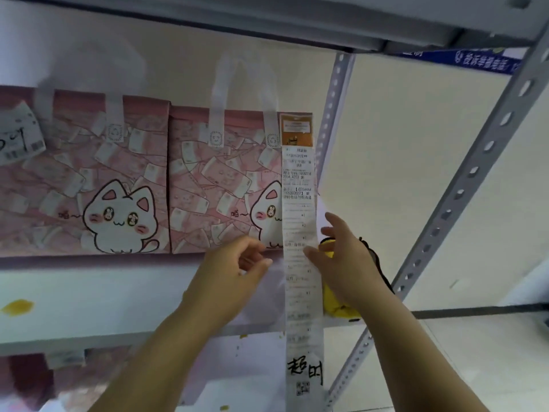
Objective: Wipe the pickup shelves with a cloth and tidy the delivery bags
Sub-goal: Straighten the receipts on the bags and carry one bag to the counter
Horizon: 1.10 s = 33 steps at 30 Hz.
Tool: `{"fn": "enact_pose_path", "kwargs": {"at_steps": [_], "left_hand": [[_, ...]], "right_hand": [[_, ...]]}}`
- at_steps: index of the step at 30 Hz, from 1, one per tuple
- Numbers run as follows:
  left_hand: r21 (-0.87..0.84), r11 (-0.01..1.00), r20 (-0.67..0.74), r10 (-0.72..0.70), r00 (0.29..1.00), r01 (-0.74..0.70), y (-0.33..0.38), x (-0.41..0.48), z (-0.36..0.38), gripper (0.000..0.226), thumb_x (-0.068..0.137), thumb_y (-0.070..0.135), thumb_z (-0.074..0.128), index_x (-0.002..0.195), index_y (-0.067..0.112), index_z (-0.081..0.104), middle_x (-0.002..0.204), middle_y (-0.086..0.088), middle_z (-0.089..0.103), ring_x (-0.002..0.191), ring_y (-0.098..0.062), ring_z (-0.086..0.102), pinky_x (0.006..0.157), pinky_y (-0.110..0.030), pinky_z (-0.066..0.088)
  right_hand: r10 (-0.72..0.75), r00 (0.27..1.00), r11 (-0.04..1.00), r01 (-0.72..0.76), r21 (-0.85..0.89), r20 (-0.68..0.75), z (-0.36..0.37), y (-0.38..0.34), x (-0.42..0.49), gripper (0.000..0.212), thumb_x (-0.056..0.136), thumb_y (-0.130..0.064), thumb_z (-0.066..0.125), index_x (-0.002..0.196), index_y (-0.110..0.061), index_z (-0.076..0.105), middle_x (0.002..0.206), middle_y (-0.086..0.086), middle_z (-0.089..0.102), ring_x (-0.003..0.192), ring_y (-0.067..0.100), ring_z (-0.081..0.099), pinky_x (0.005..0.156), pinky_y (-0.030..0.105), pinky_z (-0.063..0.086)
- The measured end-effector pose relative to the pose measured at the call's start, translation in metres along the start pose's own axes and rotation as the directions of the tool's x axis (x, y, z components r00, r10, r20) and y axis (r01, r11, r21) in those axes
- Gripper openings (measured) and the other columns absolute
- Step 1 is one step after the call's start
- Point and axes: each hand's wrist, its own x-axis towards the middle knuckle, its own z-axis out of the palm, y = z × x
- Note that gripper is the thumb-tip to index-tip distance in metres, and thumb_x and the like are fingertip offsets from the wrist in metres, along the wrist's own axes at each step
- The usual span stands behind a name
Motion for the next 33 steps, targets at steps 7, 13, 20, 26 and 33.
{"fn": "enact_pose_path", "kwargs": {"at_steps": [7,13,20,26,33], "left_hand": [[0.041,0.995,0.024,-0.097,0.995,0.096,0.009,-0.006,0.014,0.016,0.084,0.032,0.064,0.097,0.037,0.057,0.085,0.019,0.063,0.076,0.011,0.056,0.065,-0.014,0.045],[-0.2,0.952,0.225,-0.187,0.956,0.233,0.018,-0.022,0.021,0.008,0.085,0.032,0.063,0.092,0.029,0.065,0.082,0.009,0.073,0.072,-0.005,0.068,0.058,-0.021,0.052],[-0.187,0.958,0.336,-0.146,0.93,0.218,0.021,-0.052,0.015,0.004,0.079,0.021,0.071,0.081,0.023,0.067,0.075,0.006,0.073,0.067,-0.01,0.068,0.055,-0.017,0.049],[-0.209,0.961,0.301,-0.112,0.947,0.18,0.023,-0.074,0.011,0.005,0.078,0.025,0.072,0.078,0.023,0.067,0.073,0.005,0.071,0.065,-0.009,0.067,0.055,-0.018,0.051],[-0.273,0.941,0.401,-0.077,0.913,0.199,0.029,-0.095,0.012,0.014,0.073,0.035,0.072,0.08,0.024,0.069,0.076,0.005,0.073,0.066,-0.01,0.068,0.057,-0.021,0.051]], "right_hand": [[0.036,0.998,0.953,-0.05,0.3,0.055,0.001,-0.001,0.007,0.047,0.088,-0.012,0.059,0.125,-0.033,0.04,0.092,-0.01,0.066,0.077,0.005,0.067,0.065,0.033,0.059],[-0.016,0.999,0.866,-0.01,0.499,0.048,-0.008,-0.005,-0.005,0.042,0.085,-0.006,0.064,0.107,-0.036,0.047,0.083,-0.006,0.07,0.072,0.008,0.069,0.057,0.022,0.056],[-0.021,0.998,0.863,-0.014,0.505,0.063,-0.02,-0.003,-0.047,0.052,0.084,-0.012,0.068,0.13,-0.021,0.045,0.098,0.0,0.072,0.083,0.016,0.071,0.069,0.038,0.059],[-0.029,0.994,0.891,-0.023,0.453,0.107,-0.018,0.003,-0.091,0.047,0.084,-0.01,0.067,0.127,-0.017,0.052,0.095,0.001,0.074,0.081,0.021,0.072,0.071,0.045,0.059],[0.007,0.999,0.912,-0.028,0.409,0.054,-0.02,0.003,-0.119,0.037,0.08,-0.016,0.071,0.115,-0.016,0.059,0.087,0.001,0.075,0.073,0.024,0.072,0.069,0.05,0.058]]}}
